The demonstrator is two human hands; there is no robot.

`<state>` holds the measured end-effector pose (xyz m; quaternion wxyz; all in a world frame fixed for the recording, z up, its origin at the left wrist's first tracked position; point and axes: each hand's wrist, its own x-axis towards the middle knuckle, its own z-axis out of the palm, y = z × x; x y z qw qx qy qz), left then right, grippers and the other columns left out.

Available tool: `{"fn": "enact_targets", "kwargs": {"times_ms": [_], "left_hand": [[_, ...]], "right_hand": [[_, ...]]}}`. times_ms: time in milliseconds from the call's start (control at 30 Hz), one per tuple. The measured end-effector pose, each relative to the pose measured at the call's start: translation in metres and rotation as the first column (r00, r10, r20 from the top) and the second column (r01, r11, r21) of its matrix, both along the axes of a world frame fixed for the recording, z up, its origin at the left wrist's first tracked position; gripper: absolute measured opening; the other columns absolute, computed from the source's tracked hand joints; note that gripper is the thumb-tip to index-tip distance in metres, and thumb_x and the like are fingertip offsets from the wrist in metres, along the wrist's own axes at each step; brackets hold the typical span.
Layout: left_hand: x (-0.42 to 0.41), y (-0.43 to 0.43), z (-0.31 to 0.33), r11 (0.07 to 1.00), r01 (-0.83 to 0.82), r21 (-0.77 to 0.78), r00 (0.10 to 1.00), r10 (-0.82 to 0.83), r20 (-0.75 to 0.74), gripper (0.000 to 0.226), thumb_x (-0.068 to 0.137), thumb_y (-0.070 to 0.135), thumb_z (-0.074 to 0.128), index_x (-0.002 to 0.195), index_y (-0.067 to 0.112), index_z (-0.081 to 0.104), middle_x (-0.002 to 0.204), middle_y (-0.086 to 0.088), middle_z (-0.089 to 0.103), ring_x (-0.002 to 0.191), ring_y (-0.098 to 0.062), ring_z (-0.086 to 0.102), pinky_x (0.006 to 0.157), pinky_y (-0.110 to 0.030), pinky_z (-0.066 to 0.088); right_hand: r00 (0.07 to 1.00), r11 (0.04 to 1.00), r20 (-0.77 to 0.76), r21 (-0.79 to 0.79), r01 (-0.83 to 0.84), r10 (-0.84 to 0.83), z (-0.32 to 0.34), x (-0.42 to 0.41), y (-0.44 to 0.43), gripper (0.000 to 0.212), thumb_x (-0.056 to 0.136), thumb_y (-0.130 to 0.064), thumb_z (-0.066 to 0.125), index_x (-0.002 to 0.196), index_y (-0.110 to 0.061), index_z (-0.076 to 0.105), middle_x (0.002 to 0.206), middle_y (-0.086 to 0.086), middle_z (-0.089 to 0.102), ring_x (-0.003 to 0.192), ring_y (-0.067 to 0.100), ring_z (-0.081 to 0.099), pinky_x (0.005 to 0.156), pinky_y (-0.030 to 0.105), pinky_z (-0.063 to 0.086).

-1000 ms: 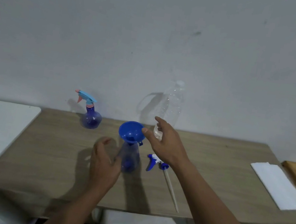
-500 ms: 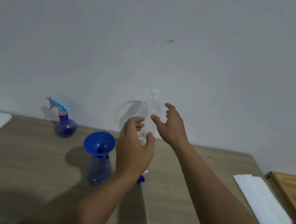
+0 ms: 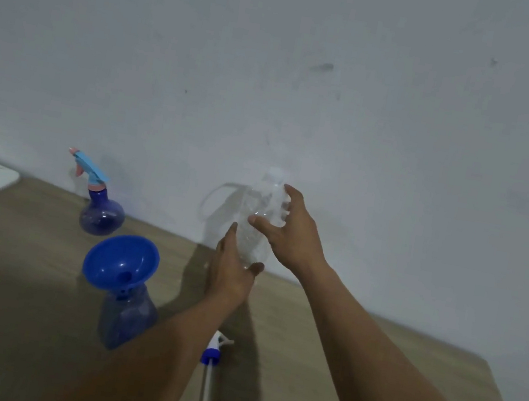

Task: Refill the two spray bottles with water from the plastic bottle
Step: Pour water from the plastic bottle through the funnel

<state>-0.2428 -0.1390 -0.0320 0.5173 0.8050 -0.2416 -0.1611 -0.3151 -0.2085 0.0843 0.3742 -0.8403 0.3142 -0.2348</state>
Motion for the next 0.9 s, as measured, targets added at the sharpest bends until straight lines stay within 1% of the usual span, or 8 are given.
{"fn": "enact_targets", "kwargs": {"times_ms": [167,267,333,400,500,667,800,900], "left_hand": [[0.003,0.006,0.000,0.997,0.025,-0.079,0.999,-0.028,-0.042,0.080,0.076,0.034,0.081,0.138,0.043,0.032,0.134,0.004,0.055,0.119,-0.024,0.056,0.096,-0.049,0.053],[-0.007,0.013,0.008,0.994,0.081,-0.079,0.997,-0.082,-0.011,0.091,0.067,0.044,0.085,0.141,0.043,0.032,0.132,0.009,0.055,0.118,-0.018,0.057,0.094,-0.046,0.054],[-0.017,0.021,0.018,0.988,0.133,-0.072,0.991,-0.133,0.006,0.091,0.062,0.042,0.089,0.138,0.039,0.039,0.126,0.009,0.056,0.112,-0.014,0.059,0.093,-0.042,0.055],[-0.028,0.031,0.026,0.979,0.195,-0.064,0.981,-0.194,0.020,0.087,0.059,0.039,0.092,0.132,0.035,0.046,0.123,0.009,0.055,0.109,-0.013,0.059,0.092,-0.041,0.055],[-0.048,0.053,0.034,0.956,0.287,-0.066,0.956,-0.290,-0.036,0.086,0.056,0.035,0.095,0.124,0.031,0.043,0.119,0.011,0.057,0.108,-0.012,0.058,0.094,-0.040,0.052],[-0.077,0.094,0.030,0.927,0.370,-0.058,0.919,-0.375,-0.121,0.088,0.052,0.033,0.097,0.118,0.040,0.040,0.124,0.011,0.058,0.115,-0.012,0.058,0.100,-0.038,0.050],[-0.090,0.117,0.020,0.900,0.433,-0.056,0.882,-0.435,-0.181,0.102,0.053,0.027,0.097,0.135,0.037,0.038,0.134,0.005,0.057,0.121,-0.017,0.056,0.102,-0.044,0.050],[-0.095,0.127,0.014,0.866,0.500,-0.018,0.851,-0.495,-0.174,0.107,0.058,0.026,0.095,0.145,0.035,0.032,0.138,0.011,0.052,0.127,-0.014,0.050,0.106,-0.042,0.047]], "right_hand": [[1.000,0.999,0.023,-0.037,0.014,-0.013,0.002,-0.014,0.003,0.085,0.077,-0.038,0.083,0.146,-0.024,0.034,0.129,0.000,0.056,0.116,0.021,0.058,0.091,0.032,0.051],[0.998,0.997,0.039,-0.065,0.045,-0.043,0.013,-0.034,0.012,0.087,0.074,-0.043,0.084,0.144,-0.027,0.035,0.132,0.001,0.057,0.119,0.020,0.057,0.096,0.040,0.053],[0.997,0.995,0.042,-0.070,0.067,-0.064,0.022,-0.052,0.020,0.087,0.073,-0.044,0.085,0.143,-0.028,0.036,0.132,0.002,0.057,0.119,0.020,0.057,0.096,0.042,0.053],[0.996,0.994,0.024,-0.072,0.084,-0.083,0.029,-0.071,0.031,0.087,0.071,-0.044,0.086,0.142,-0.028,0.038,0.130,0.002,0.058,0.116,0.020,0.058,0.095,0.040,0.053],[0.994,0.993,-0.013,-0.047,0.109,-0.109,0.037,-0.100,0.052,0.086,0.070,-0.047,0.086,0.140,-0.031,0.039,0.125,0.001,0.058,0.110,0.020,0.060,0.089,0.039,0.055],[0.985,0.987,-0.065,0.013,0.159,-0.158,0.037,-0.137,0.090,0.083,0.069,-0.046,0.087,0.136,-0.031,0.041,0.117,-0.002,0.057,0.104,0.018,0.061,0.080,0.028,0.050],[0.977,0.978,-0.078,0.049,0.202,-0.198,0.029,-0.153,0.118,0.082,0.067,-0.044,0.089,0.133,-0.031,0.042,0.116,-0.001,0.058,0.101,0.018,0.061,0.074,0.025,0.047],[0.971,0.972,-0.087,0.053,0.229,-0.224,0.019,-0.162,0.132,0.082,0.066,-0.047,0.089,0.132,-0.032,0.042,0.118,0.000,0.060,0.102,0.018,0.062,0.083,0.030,0.052]]}}
